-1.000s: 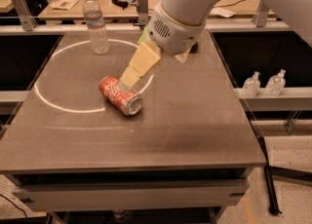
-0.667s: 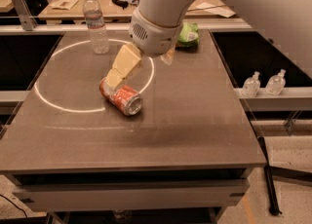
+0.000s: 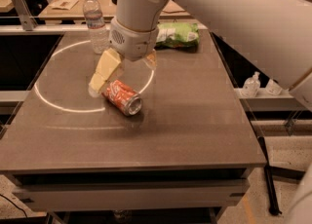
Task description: Place coke can upright
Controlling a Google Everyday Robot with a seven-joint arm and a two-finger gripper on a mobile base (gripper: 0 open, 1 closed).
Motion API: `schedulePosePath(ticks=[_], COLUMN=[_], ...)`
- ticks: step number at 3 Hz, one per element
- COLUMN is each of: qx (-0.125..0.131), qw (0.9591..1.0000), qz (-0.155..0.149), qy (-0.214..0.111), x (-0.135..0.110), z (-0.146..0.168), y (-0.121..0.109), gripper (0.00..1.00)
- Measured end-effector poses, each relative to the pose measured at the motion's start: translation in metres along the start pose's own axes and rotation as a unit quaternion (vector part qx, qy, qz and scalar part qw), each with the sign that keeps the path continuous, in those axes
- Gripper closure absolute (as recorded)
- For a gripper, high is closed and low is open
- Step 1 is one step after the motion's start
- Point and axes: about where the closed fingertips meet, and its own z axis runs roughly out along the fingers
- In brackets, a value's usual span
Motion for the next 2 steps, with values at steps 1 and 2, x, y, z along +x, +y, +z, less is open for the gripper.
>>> schedulePosePath(ticks=[1, 2], qx=[-0.004, -0.008], qw=[0.9999, 0.9996], qz=[0.006, 0.002], qy=[0.013, 0.027], x=[-0.012, -0.023], z=[0.013, 0.026], y=[0.005, 0.011], gripper=[0.00, 0.00])
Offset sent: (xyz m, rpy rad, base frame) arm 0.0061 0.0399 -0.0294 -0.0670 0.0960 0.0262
